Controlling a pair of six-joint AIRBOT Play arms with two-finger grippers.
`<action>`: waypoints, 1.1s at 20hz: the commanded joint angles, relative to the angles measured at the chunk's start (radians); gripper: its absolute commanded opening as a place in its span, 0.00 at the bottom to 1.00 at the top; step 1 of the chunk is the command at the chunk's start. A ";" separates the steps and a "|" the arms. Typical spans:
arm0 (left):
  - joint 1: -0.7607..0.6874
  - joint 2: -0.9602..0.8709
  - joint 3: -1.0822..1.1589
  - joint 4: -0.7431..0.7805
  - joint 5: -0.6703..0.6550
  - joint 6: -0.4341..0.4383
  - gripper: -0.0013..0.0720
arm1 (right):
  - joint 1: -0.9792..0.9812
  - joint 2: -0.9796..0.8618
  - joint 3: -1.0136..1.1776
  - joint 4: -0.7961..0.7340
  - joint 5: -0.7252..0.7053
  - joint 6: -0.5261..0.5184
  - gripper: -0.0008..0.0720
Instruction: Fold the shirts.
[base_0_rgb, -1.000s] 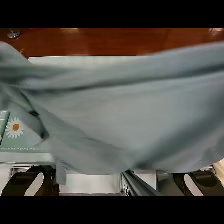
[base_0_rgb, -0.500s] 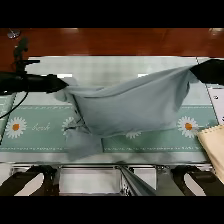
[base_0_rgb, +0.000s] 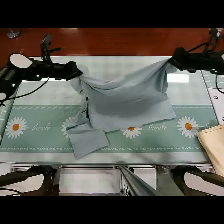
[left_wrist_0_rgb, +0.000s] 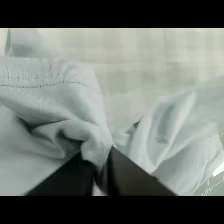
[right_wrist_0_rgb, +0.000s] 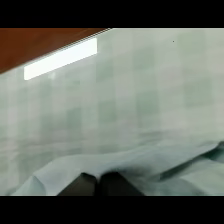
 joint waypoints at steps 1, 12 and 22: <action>0.006 -0.036 0.022 -0.021 -0.016 -0.021 0.64 | -0.038 -0.128 0.016 0.188 -0.053 0.029 0.54; 0.461 0.259 -0.357 0.307 -0.501 -0.025 0.98 | -0.380 0.251 -0.322 -0.384 0.351 0.027 0.86; 0.554 0.532 -0.924 -0.038 -0.217 0.124 0.98 | -0.479 0.670 -0.821 0.204 0.360 -0.214 0.86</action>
